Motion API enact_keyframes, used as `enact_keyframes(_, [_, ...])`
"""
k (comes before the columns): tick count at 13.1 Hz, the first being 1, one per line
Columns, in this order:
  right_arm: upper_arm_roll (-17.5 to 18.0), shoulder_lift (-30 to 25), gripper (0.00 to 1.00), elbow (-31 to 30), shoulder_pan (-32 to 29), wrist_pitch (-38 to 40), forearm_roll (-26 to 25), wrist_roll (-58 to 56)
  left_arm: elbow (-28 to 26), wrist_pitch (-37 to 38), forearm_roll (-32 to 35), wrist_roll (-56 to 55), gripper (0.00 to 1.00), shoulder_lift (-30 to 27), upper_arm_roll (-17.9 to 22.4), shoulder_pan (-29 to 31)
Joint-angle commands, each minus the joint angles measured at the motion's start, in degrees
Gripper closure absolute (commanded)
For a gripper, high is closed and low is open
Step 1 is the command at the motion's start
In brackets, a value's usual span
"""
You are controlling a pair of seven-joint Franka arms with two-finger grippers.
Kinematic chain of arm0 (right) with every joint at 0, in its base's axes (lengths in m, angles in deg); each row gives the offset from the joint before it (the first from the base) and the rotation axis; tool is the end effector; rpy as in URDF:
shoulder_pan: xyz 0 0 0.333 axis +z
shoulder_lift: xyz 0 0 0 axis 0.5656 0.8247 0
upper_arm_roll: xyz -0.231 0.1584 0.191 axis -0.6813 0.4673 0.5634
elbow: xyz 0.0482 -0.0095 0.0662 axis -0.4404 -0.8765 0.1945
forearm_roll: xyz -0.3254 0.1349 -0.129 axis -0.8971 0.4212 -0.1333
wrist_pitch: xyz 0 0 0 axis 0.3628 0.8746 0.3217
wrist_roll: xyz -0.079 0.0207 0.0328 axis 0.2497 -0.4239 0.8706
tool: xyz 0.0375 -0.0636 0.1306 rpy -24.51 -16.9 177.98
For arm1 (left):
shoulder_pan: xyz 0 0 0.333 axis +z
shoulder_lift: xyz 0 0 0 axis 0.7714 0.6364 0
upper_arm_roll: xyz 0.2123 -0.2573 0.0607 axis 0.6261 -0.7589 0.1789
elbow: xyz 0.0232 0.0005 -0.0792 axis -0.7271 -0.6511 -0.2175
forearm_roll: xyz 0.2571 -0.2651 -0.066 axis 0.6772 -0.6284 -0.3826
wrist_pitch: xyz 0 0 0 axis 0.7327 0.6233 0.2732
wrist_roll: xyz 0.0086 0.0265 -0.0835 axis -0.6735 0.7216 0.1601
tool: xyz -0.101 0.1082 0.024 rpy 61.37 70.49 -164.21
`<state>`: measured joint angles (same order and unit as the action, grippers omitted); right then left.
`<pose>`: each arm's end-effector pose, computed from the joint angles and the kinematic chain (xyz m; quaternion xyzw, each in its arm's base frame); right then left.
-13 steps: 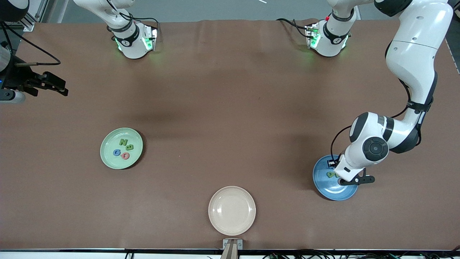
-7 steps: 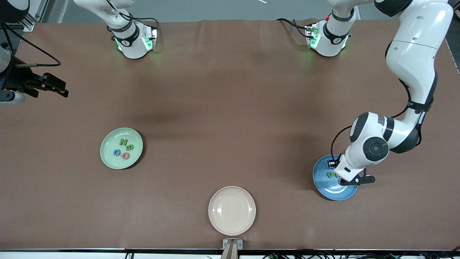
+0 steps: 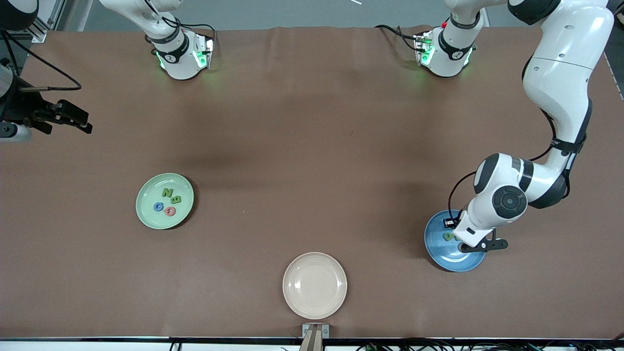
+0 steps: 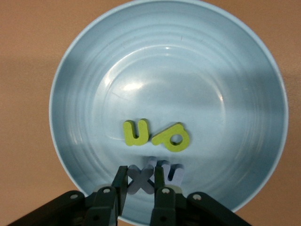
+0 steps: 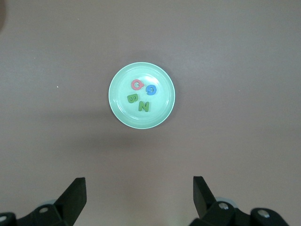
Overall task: Sort upper and lower case letters into plates
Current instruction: 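Lower the blue x into the blue plate with the left gripper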
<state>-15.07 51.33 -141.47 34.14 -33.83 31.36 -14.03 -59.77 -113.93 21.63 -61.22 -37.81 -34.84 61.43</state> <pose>0.5108 -0.0133 0.5802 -0.9998 0.0064 0.0140 0.0108 0.6772 -0.0766 0.1954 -0.9977 -0.0453 0.0141 0.0477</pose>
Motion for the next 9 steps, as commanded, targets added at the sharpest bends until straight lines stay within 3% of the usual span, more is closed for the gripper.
enact_keyframes(1, [0.0, -1.6, 0.00, -1.4, -0.4, -0.8, 0.7, -0.3, 0.0, -0.7, -0.2, 0.9, 0.74, 0.1, -0.5, 0.7])
enact_keyframes(4, [0.0, -0.8, 0.00, 1.0, -0.4, -0.7, 0.2, -0.5, 0.1, -1.0, -0.2, 0.9, 0.73, 0.1, -0.5, 0.7])
enact_keyframes(6, [0.0, -0.5, 0.00, 1.3, -0.3, -0.7, 0.1, -0.4, 0.1, -1.1, -0.2, 1.0, 0.67, 0.0, -0.4, 0.8])
enact_keyframes(8, [0.0, -0.3, 0.00, 1.2, -0.4, -0.7, 0.0, -0.5, -0.3, -1.0, -0.1, 1.3, 0.55, -0.5, -0.4, 1.5])
enact_keyframes(9, [0.0, -0.3, 0.00, 1.1, -0.3, -0.7, -0.1, -0.5, -0.3, -0.5, -0.1, 2.6, 0.37, -0.9, -0.4, 1.6])
